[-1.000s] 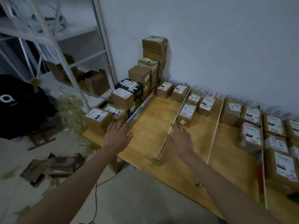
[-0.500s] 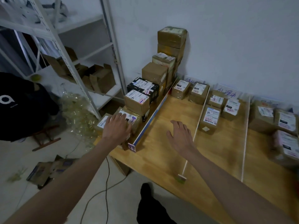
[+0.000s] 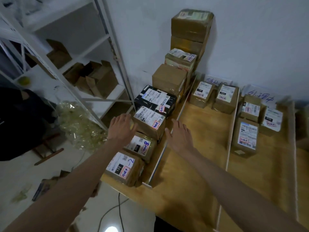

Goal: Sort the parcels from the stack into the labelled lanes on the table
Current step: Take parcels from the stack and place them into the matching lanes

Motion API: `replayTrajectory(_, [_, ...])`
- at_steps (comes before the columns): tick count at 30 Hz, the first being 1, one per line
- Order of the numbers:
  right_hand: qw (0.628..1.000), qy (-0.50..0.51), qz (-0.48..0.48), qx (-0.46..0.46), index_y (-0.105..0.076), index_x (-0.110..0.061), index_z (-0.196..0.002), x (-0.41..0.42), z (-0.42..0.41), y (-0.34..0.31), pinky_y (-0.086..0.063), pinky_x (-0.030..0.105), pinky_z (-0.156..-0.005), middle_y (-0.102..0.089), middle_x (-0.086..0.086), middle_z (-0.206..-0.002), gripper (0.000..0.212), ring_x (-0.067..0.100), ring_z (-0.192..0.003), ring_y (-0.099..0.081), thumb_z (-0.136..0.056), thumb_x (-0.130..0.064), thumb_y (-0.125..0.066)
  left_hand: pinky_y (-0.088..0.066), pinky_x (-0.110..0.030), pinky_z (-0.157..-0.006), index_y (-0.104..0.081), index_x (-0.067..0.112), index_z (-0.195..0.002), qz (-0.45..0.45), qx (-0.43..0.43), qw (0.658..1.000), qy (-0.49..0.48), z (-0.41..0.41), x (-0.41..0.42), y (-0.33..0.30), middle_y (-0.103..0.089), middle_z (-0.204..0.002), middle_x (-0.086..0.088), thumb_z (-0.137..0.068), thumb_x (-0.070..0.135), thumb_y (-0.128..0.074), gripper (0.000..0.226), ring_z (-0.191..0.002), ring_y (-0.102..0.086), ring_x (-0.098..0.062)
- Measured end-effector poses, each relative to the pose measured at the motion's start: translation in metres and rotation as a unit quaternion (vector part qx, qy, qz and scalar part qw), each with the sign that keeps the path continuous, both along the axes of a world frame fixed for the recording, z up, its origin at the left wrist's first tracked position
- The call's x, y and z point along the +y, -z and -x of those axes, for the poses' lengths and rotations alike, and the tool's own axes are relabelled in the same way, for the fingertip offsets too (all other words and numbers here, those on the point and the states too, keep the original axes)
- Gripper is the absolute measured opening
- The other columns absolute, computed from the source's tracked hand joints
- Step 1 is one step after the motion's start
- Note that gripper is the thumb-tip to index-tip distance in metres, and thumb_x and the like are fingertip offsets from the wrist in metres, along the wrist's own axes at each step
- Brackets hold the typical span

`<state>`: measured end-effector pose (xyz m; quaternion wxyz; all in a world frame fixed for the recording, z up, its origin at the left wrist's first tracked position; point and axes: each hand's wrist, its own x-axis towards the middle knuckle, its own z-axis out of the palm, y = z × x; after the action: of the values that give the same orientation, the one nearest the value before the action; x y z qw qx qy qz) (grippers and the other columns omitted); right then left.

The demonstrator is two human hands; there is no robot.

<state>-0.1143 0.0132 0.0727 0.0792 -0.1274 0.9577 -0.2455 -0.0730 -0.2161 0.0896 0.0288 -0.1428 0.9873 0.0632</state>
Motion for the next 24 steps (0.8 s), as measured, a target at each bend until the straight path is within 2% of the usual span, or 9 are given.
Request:
replayTrajectory(4, [0.991,0.038,0.075,-0.107,-0.037,-0.013,-0.144,-0.026,0.030,0.006,-0.043,0.045,-0.105,-0.049,0.008,-0.140,0.055,0.027,-0.128,-0.049,-0.102,-0.049,-0.038,-0.030,-0.050,-0.116,-0.036,0.017,-0.148,-0.049,-0.023,0.998,-0.024,0.028,-0.007,0.011,-0.042,-0.149,-0.009,-0.100,0.060,-0.028,0.064,-0.134,-0.045,-0.027])
replayTrajectory(6, [0.968,0.086,0.148,-0.181,-0.042,-0.011,-0.141,-0.036,0.043,0.010,-0.051,0.038,-0.093,-0.056,0.008,-0.133,0.058,0.025,-0.120,-0.057,-0.101,-0.053,-0.039,-0.042,-0.054,-0.107,-0.037,0.018,-0.146,-0.095,-0.038,0.993,-0.051,0.039,-0.006,0.018,-0.044,-0.145,-0.010,-0.098,0.064,-0.027,0.067,-0.124,-0.053,-0.028])
replayTrajectory(8, [0.948,0.114,0.193,-0.224,-0.049,-0.008,-0.132,-0.043,0.051,0.013,-0.049,0.026,-0.075,-0.063,0.007,-0.125,0.051,0.019,-0.105,-0.062,-0.102,-0.049,-0.043,-0.049,-0.051,-0.097,-0.039,0.016,-0.143,-0.154,-0.050,0.983,-0.086,0.047,-0.003,0.024,-0.048,-0.139,-0.011,-0.098,0.063,-0.031,0.065,-0.116,-0.057,-0.028])
replayTrajectory(9, [0.942,0.120,0.206,-0.235,-0.050,-0.008,-0.129,-0.044,0.054,0.014,-0.047,0.024,-0.070,-0.064,0.006,-0.122,0.046,0.017,-0.098,-0.061,-0.102,-0.045,-0.045,-0.050,-0.049,-0.095,-0.040,0.015,-0.142,-0.185,-0.051,0.976,-0.101,0.049,-0.001,0.027,-0.051,-0.136,-0.011,-0.099,0.060,-0.033,0.063,-0.113,-0.058,-0.027])
replayTrajectory(13, [0.925,0.153,0.250,-0.242,-0.048,-0.006,-0.130,-0.046,0.052,0.015,-0.047,0.019,-0.065,-0.064,0.000,-0.106,0.040,0.009,-0.082,-0.059,-0.102,-0.033,-0.052,-0.050,-0.052,-0.097,-0.045,0.015,-0.135,-0.272,-0.010,0.952,-0.142,0.050,0.003,0.035,-0.055,-0.133,-0.010,-0.098,0.054,-0.045,0.054,-0.113,-0.060,-0.030])
replayTrajectory(16, [0.910,0.175,0.281,-0.248,-0.046,-0.006,-0.130,-0.045,0.044,0.012,-0.056,0.031,-0.077,-0.062,-0.004,-0.094,0.039,0.014,-0.087,-0.063,-0.100,-0.029,-0.056,-0.052,-0.052,-0.094,-0.046,0.015,-0.133,-0.309,0.002,0.939,-0.154,0.049,0.002,0.031,-0.055,-0.129,-0.009,-0.098,0.045,-0.052,0.046,-0.106,-0.062,-0.027])
replayTrajectory(18, [0.904,0.182,0.291,-0.256,-0.047,-0.009,-0.120,-0.044,0.038,0.008,-0.060,0.039,-0.082,-0.066,0.005,-0.104,0.033,0.020,-0.092,-0.067,-0.098,-0.030,-0.061,-0.055,-0.049,-0.089,-0.049,0.017,-0.129,-0.330,0.006,0.932,-0.152,0.050,-0.001,0.025,-0.058,-0.123,-0.006,-0.098,0.040,-0.055,0.039,-0.097,-0.064,-0.022])
replayTrajectory(21, [0.894,0.175,0.295,-0.288,-0.048,-0.008,-0.114,-0.044,0.026,-0.003,-0.060,0.028,-0.070,-0.067,0.013,-0.110,0.037,0.024,-0.092,-0.071,-0.093,-0.033,-0.067,-0.057,-0.048,-0.086,-0.053,0.020,-0.118,-0.383,0.022,0.913,-0.140,0.052,-0.011,0.016,-0.064,-0.111,-0.001,-0.097,0.035,-0.058,0.026,-0.093,-0.067,-0.020])
replayTrajectory(24, [0.884,0.159,0.307,-0.313,-0.052,-0.009,-0.117,-0.049,0.010,-0.016,-0.059,0.023,-0.067,-0.070,0.011,-0.109,0.043,0.020,-0.084,-0.073,-0.089,-0.035,-0.072,-0.059,-0.045,-0.084,-0.055,0.019,-0.120,-0.410,0.022,0.906,-0.105,0.051,-0.019,-0.001,-0.063,-0.106,0.003,-0.097,0.031,-0.058,0.025,-0.095,-0.067,-0.019])
